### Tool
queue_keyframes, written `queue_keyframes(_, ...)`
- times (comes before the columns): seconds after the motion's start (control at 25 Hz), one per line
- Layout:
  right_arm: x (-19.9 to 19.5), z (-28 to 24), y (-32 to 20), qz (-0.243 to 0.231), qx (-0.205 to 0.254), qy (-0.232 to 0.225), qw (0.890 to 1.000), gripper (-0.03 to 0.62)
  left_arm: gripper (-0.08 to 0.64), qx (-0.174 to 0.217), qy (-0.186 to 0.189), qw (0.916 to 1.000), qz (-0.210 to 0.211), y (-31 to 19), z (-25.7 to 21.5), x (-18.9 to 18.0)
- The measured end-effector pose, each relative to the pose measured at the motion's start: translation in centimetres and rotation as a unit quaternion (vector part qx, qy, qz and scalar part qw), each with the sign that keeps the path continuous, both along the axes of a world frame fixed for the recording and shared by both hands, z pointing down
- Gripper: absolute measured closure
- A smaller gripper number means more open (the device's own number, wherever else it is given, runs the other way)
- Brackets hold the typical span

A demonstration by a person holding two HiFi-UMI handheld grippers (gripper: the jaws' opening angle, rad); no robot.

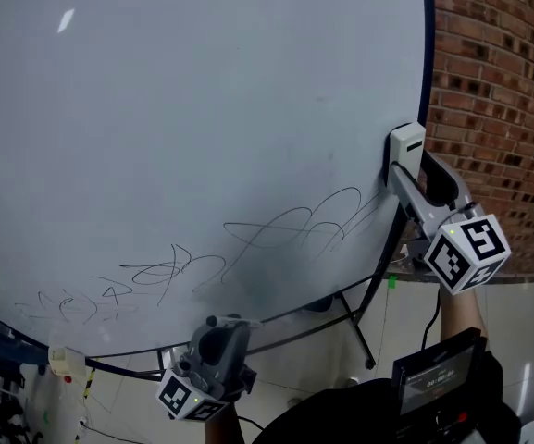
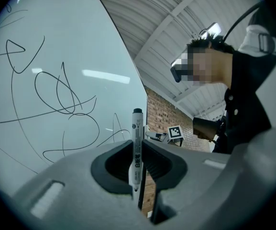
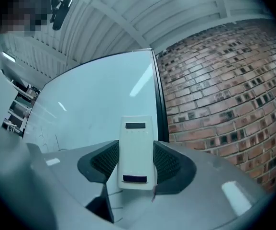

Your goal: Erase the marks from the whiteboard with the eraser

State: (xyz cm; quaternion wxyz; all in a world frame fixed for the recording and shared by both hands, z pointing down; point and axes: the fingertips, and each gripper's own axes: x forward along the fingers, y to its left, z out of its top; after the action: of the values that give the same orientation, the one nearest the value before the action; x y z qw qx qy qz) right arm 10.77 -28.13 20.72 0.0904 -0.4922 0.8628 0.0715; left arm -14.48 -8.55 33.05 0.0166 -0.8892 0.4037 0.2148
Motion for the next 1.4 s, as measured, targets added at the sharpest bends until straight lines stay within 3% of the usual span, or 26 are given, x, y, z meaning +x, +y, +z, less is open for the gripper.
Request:
queue_keyframes(0.2,-0.1,-3.2,0.6,0.004,0.047,-0.011,0.999,0.364,0.502,0.003,0.003,1.0,-0.004,-0.1,-0.3,-0.4)
queue_keyframes(0.4,-0.7,-0.9,0.7,0.011,0.047,0.021,0.999,0.364,0.502,0.005,0.001,1.0,0.006,-0.5,-0.5,0.2)
queue_keyframes(0.68,-1.0,11.6,0.3,-0.009,-0.055,0.025,0.998,0.364,0.502,-0.006,-0.011,0.9997,0.022,-1.4,-0.1,1.4)
queue_keyframes(0.88,-1.1,22.2,0.2,-0.02,-0.14,0.034,0.989,0.364,0.502,-0.006,-0.01,0.9993,0.036,-1.7,-0.6,2.6)
queue_keyframes(1.0,-1.0,26.0,0.2,-0.023,-0.174,0.038,0.984,0.364,0.502,-0.009,-0.019,0.9991,0.036,-1.7,-0.1,2.7)
queue_keyframes(1.2,-0.9,26.1,0.2,-0.023,-0.19,0.036,0.981,0.364,0.502,-0.01,-0.019,0.9992,0.034,-1.5,-0.3,2.9)
queue_keyframes(1.4,-0.9,19.0,0.2,-0.027,-0.142,0.008,0.989,0.364,0.502,-0.007,-0.02,0.9995,0.025,-1.0,-0.4,2.4)
